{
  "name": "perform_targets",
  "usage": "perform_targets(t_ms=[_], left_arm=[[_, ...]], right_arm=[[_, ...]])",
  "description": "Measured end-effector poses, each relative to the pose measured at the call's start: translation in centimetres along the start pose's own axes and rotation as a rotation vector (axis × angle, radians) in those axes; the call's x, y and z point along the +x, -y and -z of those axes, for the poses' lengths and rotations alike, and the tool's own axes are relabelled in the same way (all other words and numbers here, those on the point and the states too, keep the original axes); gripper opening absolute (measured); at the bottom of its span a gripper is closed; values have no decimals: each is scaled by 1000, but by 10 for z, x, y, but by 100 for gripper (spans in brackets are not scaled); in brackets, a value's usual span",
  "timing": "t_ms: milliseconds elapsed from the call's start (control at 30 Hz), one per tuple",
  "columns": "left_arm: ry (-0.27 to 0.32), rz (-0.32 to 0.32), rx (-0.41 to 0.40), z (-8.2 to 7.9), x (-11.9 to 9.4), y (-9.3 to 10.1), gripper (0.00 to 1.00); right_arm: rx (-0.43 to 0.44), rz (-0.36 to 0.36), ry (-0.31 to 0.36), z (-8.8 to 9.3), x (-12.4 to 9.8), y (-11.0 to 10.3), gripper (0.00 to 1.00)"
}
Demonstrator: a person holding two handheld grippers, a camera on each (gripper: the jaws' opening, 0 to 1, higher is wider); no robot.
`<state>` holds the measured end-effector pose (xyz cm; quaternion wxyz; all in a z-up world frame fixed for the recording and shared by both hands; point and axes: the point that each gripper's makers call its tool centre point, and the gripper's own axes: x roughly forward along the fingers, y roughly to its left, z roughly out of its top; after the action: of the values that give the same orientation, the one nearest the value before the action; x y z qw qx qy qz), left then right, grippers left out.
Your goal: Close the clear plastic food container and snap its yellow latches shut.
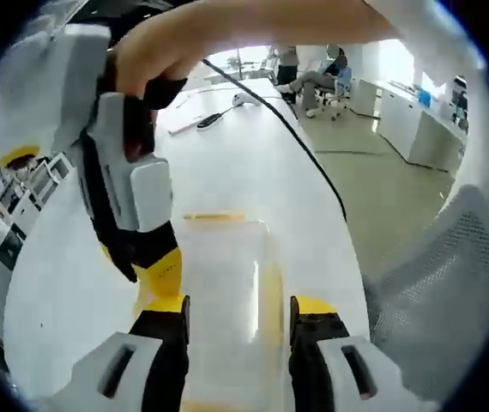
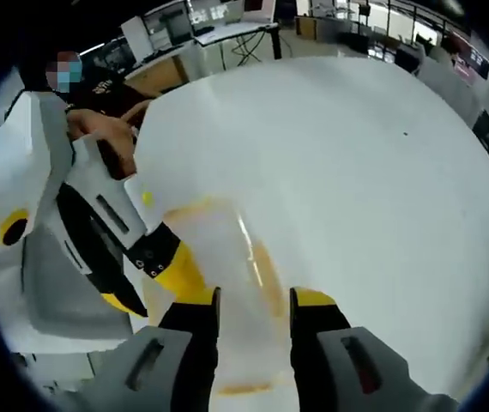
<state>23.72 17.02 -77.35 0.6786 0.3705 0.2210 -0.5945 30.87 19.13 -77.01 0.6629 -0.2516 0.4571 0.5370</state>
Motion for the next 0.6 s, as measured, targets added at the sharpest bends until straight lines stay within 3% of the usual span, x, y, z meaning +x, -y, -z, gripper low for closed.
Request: perform_targets(t_ms=[400, 600], left_arm=[[-26, -34, 129, 2, 4, 4, 40], [-28, -49, 141, 3, 4, 3, 40]], right_arm=[[-27, -80, -41, -1, 8, -5, 27], [-36, -103, -46, 1, 8, -10, 25]])
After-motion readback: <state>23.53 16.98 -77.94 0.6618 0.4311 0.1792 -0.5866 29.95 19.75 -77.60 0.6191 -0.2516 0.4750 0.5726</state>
